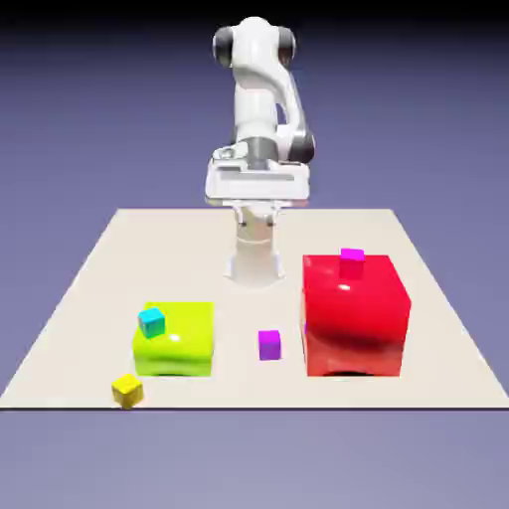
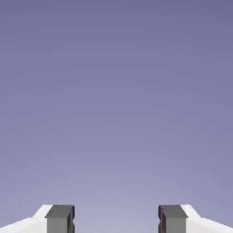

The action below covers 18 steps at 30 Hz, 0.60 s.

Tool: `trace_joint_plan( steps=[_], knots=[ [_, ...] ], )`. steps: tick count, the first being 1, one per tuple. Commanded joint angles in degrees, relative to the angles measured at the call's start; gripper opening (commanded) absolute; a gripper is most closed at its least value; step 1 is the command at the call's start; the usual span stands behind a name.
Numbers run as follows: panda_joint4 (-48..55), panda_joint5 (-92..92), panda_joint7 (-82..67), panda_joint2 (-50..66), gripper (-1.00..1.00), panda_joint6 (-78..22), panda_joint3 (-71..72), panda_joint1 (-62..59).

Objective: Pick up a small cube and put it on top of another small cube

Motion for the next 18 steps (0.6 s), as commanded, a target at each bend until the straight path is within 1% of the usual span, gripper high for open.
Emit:
trace_joint_plan(
  steps=[1,18],
  knots=[
    [0.3,2.5,1.7,1.8,0.00,-1.5,-0.9,0.7],
    [6.1,44.9,30.8,32.5,0.00,-26.2,-15.6,11.9]
  ],
)
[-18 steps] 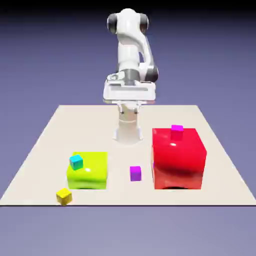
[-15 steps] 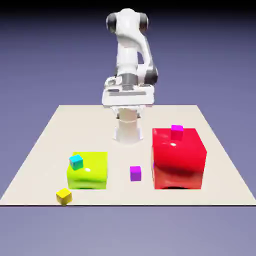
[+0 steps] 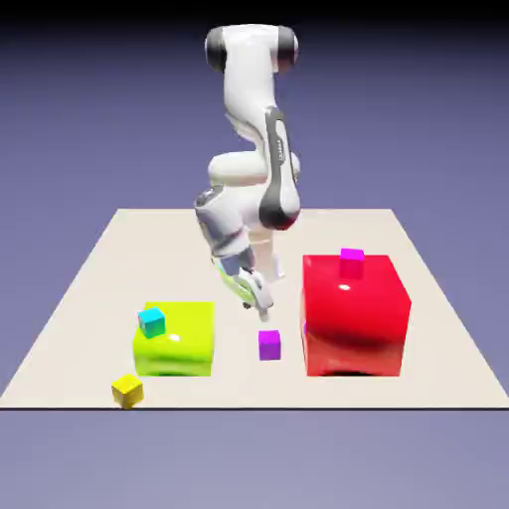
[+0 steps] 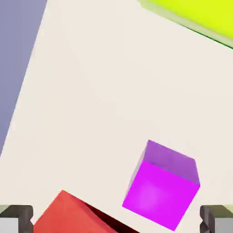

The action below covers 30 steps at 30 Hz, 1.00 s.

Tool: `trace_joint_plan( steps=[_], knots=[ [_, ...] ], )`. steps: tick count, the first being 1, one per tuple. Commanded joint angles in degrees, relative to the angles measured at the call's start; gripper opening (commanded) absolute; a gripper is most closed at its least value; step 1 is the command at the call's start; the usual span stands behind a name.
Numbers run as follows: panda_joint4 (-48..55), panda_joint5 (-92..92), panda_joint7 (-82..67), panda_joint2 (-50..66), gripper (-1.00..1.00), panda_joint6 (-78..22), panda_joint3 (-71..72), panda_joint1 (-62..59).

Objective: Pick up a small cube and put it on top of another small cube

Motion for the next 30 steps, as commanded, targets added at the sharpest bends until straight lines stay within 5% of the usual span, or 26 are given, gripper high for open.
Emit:
trace_joint_plan(
  steps=[1,11,12,21,30],
  knots=[
    [0.3,2.5,1.7,1.8,0.00,-1.5,-0.9,0.7],
    [5.1,22.5,-8.5,17.0,0.00,0.3,4.2,1.2],
    [5.1,22.5,-8.5,17.0,-1.00,0.3,4.2,1.2],
    [2.1,5.7,1.0,2.9,-1.00,-3.2,-1.4,1.7],
    [10.7,2.8,-0.2,-14.0,-1.00,-14.2,15.8,-6.7]
  ],
)
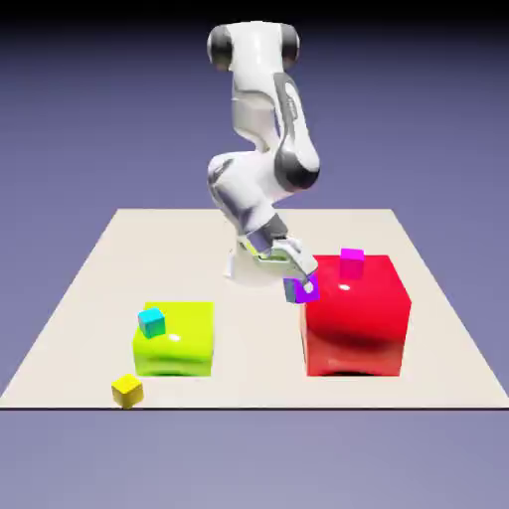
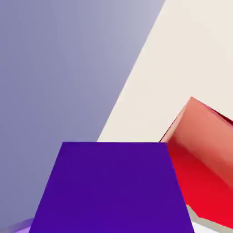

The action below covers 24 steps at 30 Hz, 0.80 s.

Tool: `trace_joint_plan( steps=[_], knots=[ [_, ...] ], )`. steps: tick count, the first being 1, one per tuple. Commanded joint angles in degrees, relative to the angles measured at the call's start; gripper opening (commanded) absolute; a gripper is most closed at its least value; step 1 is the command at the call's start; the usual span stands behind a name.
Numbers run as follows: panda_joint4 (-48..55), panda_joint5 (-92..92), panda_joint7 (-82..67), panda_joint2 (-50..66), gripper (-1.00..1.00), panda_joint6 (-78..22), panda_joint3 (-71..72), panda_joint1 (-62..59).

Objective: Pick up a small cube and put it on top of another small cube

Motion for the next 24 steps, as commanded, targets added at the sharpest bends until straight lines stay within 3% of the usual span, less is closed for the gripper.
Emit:
trace_joint_plan(
  steps=[1,14,16,21,22,24],
  knots=[
    [0.0,-0.7,2.6,-1.4,-1.00,-1.8,2.0,-1.4],
    [0.3,-7.3,35.0,-19.4,-1.00,-24.5,28.0,-19.0],
    [-0.4,-7.5,37.3,-19.2,-1.00,-25.1,28.3,-19.4],
    [-5.7,-2.7,35.0,-14.3,-1.00,-14.2,33.4,-17.6],
    [-5.7,-2.7,35.0,-14.3,1.00,-14.2,33.4,-17.6],
    [-4.5,-3.8,35.6,-15.4,1.00,-16.7,32.2,-18.0]
  ],
)
